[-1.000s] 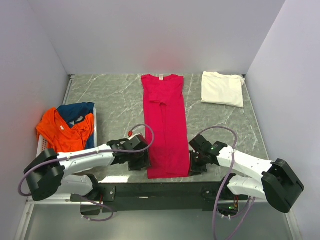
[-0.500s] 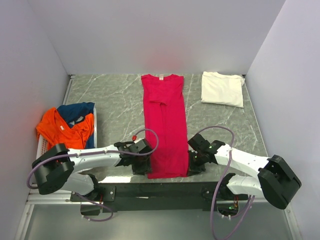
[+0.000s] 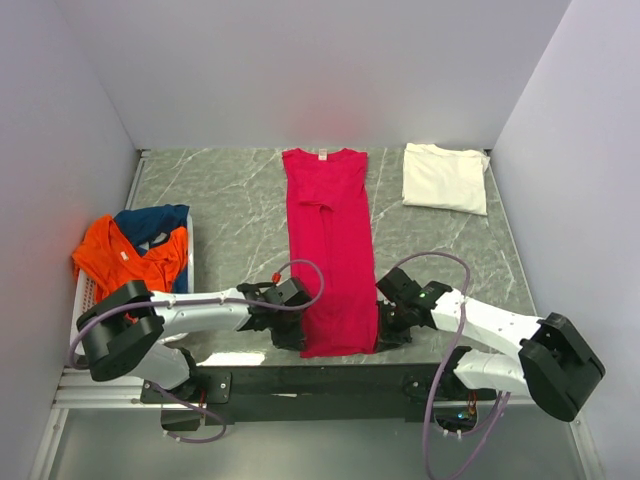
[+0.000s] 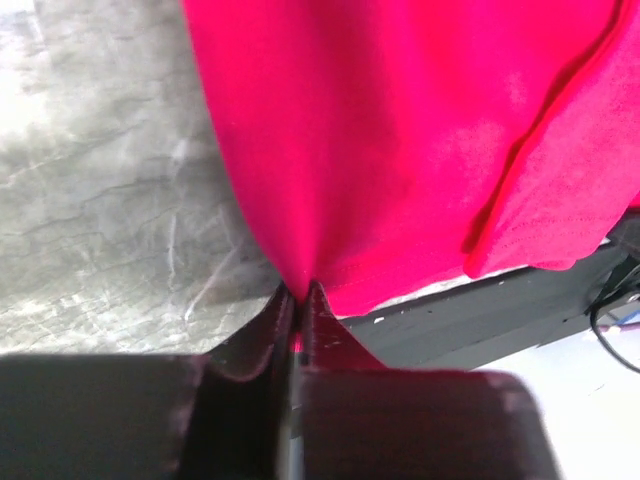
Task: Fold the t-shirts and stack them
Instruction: Fold the tshirt
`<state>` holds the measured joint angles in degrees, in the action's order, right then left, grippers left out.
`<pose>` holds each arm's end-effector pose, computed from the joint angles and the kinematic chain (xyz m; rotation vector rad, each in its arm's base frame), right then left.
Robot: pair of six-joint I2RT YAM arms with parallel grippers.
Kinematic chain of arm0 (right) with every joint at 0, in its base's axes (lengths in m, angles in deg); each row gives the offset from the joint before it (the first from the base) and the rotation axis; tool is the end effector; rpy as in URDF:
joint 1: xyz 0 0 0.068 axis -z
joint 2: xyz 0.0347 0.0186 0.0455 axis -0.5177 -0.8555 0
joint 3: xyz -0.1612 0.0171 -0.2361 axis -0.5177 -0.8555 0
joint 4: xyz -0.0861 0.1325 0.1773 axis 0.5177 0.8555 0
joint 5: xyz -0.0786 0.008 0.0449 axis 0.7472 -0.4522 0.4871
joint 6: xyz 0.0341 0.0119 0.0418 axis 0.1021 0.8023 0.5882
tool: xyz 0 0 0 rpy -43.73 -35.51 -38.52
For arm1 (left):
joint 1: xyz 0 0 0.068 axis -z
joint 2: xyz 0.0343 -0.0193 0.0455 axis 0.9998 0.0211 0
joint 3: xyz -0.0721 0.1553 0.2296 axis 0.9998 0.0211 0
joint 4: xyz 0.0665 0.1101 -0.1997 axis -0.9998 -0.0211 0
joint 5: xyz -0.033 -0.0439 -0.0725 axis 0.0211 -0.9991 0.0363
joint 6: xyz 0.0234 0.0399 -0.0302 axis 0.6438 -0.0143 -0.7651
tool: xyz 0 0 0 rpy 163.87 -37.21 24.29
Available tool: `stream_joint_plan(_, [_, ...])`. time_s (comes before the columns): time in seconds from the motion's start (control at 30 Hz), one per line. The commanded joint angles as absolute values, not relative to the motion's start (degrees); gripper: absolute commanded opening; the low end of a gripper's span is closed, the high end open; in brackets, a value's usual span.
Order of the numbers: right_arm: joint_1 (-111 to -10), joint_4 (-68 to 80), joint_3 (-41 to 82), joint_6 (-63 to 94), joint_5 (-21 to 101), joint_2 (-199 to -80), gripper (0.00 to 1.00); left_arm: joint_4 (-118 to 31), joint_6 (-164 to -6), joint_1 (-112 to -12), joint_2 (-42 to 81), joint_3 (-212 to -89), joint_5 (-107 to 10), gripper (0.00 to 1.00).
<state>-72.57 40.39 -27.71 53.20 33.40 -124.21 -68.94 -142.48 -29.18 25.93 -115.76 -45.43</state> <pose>0.1051 0.1050 0.1725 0.0214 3.0399 0.5848 0.1095 -0.1936 0.1767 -0.2252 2.9834 -0.6094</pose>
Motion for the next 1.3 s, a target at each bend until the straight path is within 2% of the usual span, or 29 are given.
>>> stream_joint_plan(0.0, [-73.01,41.31,-28.33,53.8,35.01,-122.38,0.04,-71.85,-141.78,-28.5,28.35,-116.32,-43.12,0.0])
stream_joint_plan(0.1, [-73.01,41.92,-28.06,54.15,35.09,-121.41,0.0,-73.18,-141.7,-28.41,27.74,-116.94,-41.89,0.0])
stream_joint_plan(0.27, [-73.02,44.29,-26.49,54.85,35.53,-118.78,0.0,-78.18,-142.66,-28.41,23.18,-118.87,-37.76,0.0])
stream_joint_plan(0.5, [-72.93,45.53,-22.27,55.47,35.97,-117.45,0.0,-77.49,-141.26,-28.41,18.42,-121.15,-34.59,0.0])
stream_joint_plan(0.8, [-72.93,45.09,-14.62,54.76,38.87,-122.55,0.0,-78.02,-137.92,-29.9,21.49,-125.64,-32.92,0.0])
stream_joint_plan(1.03, [-72.49,44.38,-9.53,53.45,42.56,-127.29,0.0,-73.37,-135.2,-36.14,19.82,-124.85,-33.97,0.0])
stream_joint_plan(1.27, [-70.3,44.65,-3.28,49.59,46.25,-133.09,0.0,-69.41,-130.71,-41.24,23.16,-126.42,-36.79,0.0])
